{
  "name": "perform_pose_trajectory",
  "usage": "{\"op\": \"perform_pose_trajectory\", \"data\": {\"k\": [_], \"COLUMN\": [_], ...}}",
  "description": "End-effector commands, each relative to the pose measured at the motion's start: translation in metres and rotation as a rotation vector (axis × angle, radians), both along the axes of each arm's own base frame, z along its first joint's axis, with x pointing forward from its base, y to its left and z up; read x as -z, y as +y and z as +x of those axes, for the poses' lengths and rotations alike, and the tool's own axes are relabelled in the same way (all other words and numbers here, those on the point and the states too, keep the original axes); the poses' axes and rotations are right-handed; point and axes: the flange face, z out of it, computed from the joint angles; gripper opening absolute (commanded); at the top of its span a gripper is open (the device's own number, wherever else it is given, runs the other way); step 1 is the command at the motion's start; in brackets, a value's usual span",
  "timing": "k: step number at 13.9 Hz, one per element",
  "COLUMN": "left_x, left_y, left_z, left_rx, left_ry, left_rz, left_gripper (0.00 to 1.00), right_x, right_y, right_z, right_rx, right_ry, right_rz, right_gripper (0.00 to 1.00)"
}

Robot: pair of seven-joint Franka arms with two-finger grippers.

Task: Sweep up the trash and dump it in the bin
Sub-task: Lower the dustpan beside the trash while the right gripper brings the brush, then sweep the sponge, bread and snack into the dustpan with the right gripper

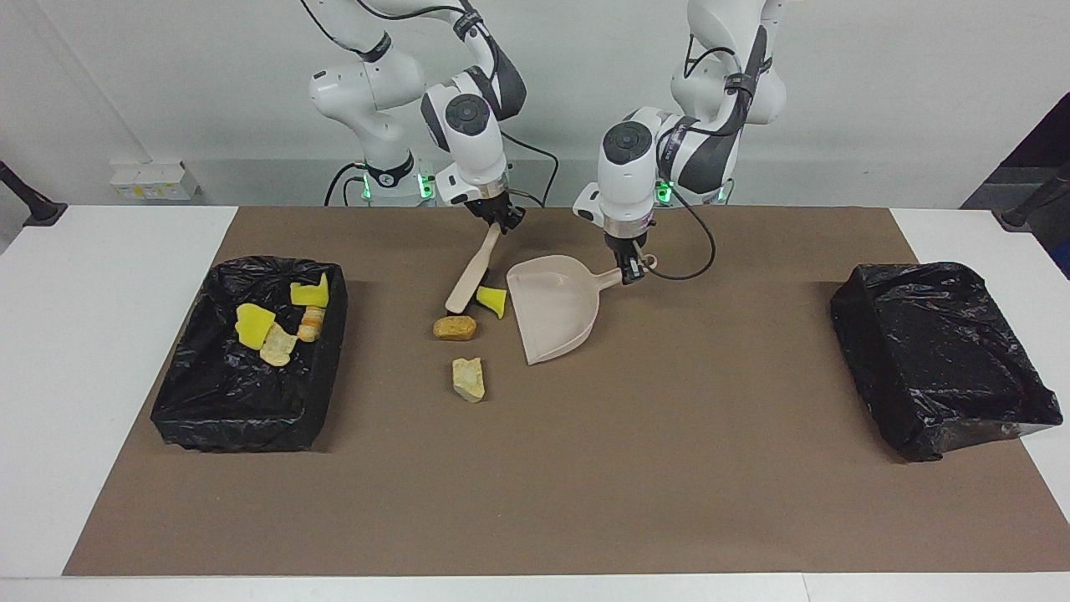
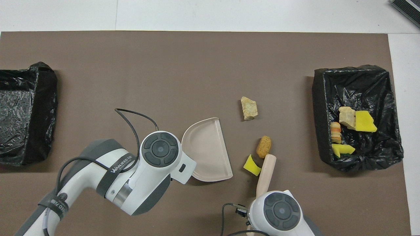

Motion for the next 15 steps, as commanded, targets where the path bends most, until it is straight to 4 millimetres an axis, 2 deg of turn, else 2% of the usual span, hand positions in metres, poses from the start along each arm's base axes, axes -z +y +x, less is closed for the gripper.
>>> {"op": "perform_pose_trajectory", "data": {"k": [1, 3, 7, 11, 13, 15], "left_x": [-0.001, 0.000, 0.001, 0.001, 0.002, 0.002], "left_y": [0.007, 0.007, 0.012, 0.013, 0.020, 0.022], "left_z": [-0.003, 0.000, 0.003, 0.004, 0.009, 0.011], "left_rx": [0.023, 0.028, 0.017, 0.012, -0.003, -0.005], "left_ry": [-0.030, -0.042, -0.040, -0.038, -0.040, -0.042], "left_rz": [-0.004, -0.016, -0.015, -0.015, -0.015, -0.017], "left_gripper": [0.00, 0.00, 0.00, 0.00, 0.00, 0.00], "right_x": [-0.008, -0.017, -0.020, -0.040, -0.051, -0.071], "right_y": [0.034, 0.050, 0.059, 0.091, 0.089, 0.066], "right_z": [0.034, 0.048, 0.043, 0.046, 0.046, 0.041], "right_rx": [0.048, 0.052, 0.024, -0.045, -0.082, -0.167], "right_ry": [0.025, 0.021, 0.015, -0.015, -0.035, -0.007], "right_rz": [0.092, 0.123, 0.128, 0.155, 0.144, 0.130], "right_gripper": [0.00, 0.00, 0.00, 0.00, 0.00, 0.00]}}
